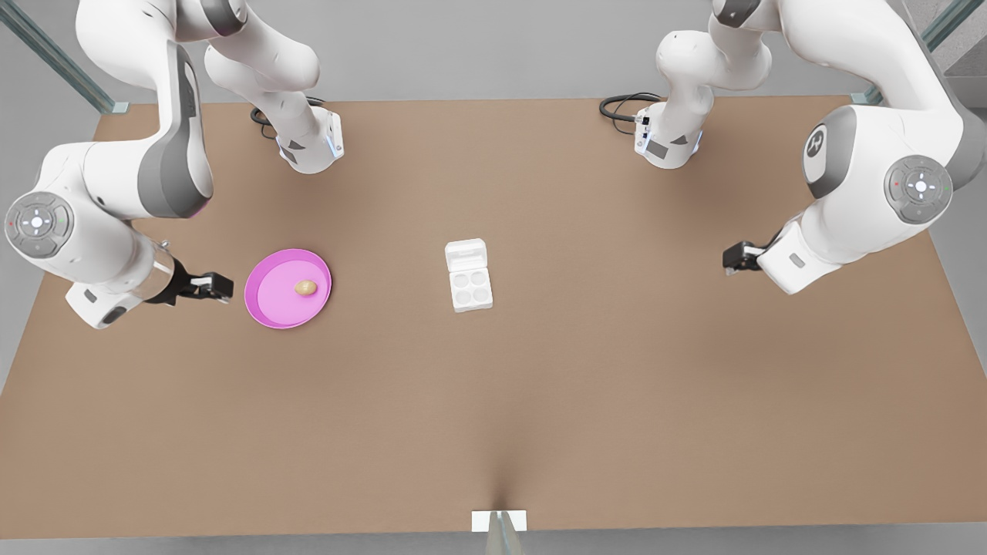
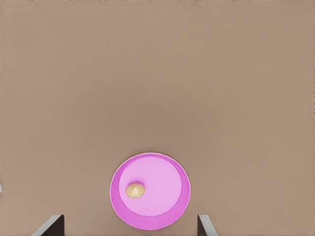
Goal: Pack egg into the box and close the box lid
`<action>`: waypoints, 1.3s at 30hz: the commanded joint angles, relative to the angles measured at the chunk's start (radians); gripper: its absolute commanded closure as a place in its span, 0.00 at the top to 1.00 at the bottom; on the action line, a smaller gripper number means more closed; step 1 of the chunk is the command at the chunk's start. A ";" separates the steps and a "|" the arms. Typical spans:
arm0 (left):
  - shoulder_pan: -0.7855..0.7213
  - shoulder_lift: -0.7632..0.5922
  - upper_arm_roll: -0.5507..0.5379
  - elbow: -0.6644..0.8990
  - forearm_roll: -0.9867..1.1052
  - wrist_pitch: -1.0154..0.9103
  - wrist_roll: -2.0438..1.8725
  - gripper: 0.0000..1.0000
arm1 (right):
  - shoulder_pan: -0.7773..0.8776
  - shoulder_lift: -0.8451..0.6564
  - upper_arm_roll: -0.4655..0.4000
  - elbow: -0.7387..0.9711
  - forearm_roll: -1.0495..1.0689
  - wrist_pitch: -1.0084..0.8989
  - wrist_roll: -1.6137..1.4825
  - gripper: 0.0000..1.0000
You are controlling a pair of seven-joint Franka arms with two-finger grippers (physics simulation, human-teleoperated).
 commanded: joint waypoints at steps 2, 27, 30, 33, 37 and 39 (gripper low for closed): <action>-0.003 -0.001 -0.001 -0.001 0.000 0.037 0.012 1.00 | -0.016 -0.001 0.001 -0.012 0.013 0.034 -0.092 1.00; -0.006 0.008 -0.007 -0.019 0.000 0.036 0.009 1.00 | -0.300 0.157 0.331 -0.601 -0.058 0.910 0.042 1.00; -0.006 0.007 -0.009 -0.019 0.000 0.036 0.009 1.00 | -0.312 0.001 0.337 -0.784 -0.058 0.899 0.064 1.00; -0.006 0.025 -0.078 -0.019 -0.004 0.028 -0.001 1.00 | -0.317 -0.105 0.354 -0.874 -0.055 0.893 0.068 1.00; -0.004 0.070 -0.121 -0.014 -0.003 0.037 0.012 1.00 | -0.317 -0.118 0.385 -0.917 -0.053 0.877 0.094 1.00; -0.004 0.070 -0.145 -0.014 -0.003 0.037 0.013 1.00 | -0.317 -0.131 0.399 -0.933 -0.049 0.850 0.096 1.00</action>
